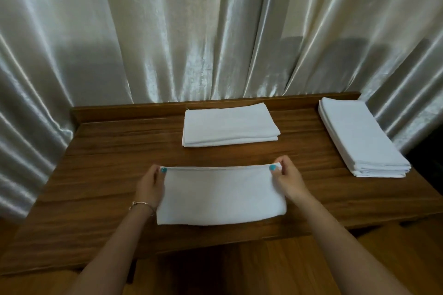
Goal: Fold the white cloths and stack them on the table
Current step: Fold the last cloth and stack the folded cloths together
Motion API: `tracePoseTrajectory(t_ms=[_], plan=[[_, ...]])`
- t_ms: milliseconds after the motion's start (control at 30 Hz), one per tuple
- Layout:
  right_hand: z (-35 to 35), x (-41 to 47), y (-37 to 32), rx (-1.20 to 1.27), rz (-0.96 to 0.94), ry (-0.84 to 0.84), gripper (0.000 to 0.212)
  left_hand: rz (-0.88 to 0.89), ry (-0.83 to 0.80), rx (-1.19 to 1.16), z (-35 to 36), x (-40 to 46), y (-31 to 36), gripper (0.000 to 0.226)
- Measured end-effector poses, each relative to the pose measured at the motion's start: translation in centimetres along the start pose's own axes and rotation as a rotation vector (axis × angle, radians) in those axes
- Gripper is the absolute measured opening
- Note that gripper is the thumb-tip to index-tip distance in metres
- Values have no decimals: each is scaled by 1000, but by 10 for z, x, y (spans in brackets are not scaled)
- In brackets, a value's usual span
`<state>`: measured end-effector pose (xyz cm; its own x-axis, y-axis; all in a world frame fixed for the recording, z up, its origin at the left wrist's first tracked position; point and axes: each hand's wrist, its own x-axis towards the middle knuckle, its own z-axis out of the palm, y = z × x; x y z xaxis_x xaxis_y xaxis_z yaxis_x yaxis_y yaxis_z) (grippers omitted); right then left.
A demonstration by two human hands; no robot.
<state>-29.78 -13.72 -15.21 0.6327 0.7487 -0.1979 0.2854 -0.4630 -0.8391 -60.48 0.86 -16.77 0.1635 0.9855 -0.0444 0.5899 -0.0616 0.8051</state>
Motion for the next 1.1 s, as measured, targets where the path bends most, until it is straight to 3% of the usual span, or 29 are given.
tracePoseTrajectory(t_ms=[167, 267, 467, 533, 633, 700, 800, 833, 933, 1100], plan=[[17, 35, 2, -61, 3, -28, 20, -39, -15, 100, 17, 32, -16, 19], [30, 52, 12, -154, 49, -31, 18, -49, -72, 142, 27, 51, -26, 16], [50, 61, 24, -299, 91, 92, 9, -37, -92, 304, 39, 67, -32, 16], [59, 56, 26, -453, 41, 161, 10, -47, -85, 440, 42, 65, -30, 20], [74, 49, 30, -840, -134, 342, 40, -61, 116, 725, 46, 54, -20, 28], [91, 37, 20, -790, -275, 400, 50, 109, 251, 762, 61, 43, -5, 34], [133, 15, 10, -721, -464, 161, 46, 447, 78, 741, 105, 14, 8, 33], [145, 10, 11, -744, -482, 67, 47, 441, -35, 746, 117, 6, 8, 38], [159, 8, 24, -802, -446, -101, 51, 189, -262, 783, 132, -3, -1, 55], [146, 13, 34, -856, -454, -139, 53, 96, -173, 822, 116, 3, -23, 67]])
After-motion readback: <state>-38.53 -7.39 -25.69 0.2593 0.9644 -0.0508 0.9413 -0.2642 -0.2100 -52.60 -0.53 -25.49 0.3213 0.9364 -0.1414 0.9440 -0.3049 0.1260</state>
